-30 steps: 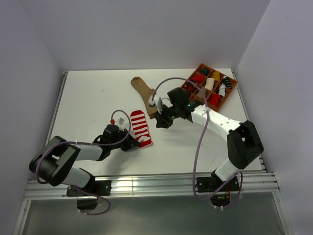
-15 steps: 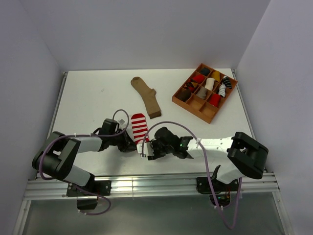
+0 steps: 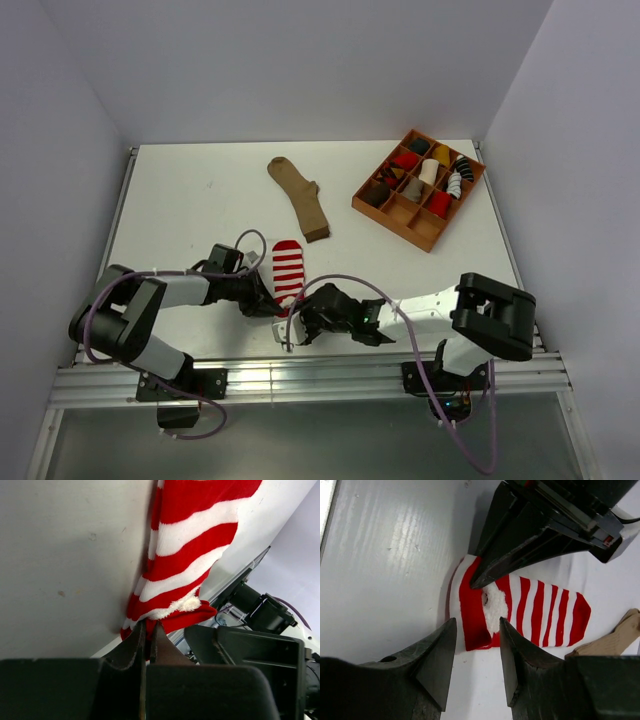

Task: Roll the socks
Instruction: Roll the sock at the center of the board.

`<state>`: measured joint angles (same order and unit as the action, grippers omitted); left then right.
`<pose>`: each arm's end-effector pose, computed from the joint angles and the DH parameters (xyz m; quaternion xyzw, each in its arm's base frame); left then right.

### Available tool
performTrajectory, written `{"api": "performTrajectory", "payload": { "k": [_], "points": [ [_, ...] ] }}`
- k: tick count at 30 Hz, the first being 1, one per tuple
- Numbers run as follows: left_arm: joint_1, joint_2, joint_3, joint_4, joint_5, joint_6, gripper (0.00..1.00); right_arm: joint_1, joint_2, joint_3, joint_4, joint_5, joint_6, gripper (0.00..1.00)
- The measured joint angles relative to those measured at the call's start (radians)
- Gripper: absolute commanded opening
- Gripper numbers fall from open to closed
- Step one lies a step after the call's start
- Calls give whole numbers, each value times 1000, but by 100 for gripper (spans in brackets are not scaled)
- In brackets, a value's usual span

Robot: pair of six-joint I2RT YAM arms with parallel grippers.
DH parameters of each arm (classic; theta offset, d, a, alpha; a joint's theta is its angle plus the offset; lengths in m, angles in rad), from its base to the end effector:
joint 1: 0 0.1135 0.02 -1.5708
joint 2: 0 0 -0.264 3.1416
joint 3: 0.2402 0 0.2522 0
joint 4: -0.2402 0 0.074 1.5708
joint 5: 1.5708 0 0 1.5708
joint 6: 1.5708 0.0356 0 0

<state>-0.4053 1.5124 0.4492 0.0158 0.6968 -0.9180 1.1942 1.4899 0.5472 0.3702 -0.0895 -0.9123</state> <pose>0.1993 -0.1104 0.1044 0.1448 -0.9006 0.4096 0.0108 0.1012 0.2645 0.1544 -0.7728 0.4153 0.1061 0.4679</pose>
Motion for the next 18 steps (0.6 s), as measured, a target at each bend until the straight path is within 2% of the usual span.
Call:
{"api": "performTrajectory", "payload": {
  "k": [12,16,18],
  "points": [
    [3,10,6,-23,23,12,0,26,66,0,18,23,-31,47],
    [3,10,6,-26,26,15,0,28,77,0,23,23,-28,42],
    [3,10,6,-26,26,15,0,30,85,0,32,29,-23,34]
  ]
}}
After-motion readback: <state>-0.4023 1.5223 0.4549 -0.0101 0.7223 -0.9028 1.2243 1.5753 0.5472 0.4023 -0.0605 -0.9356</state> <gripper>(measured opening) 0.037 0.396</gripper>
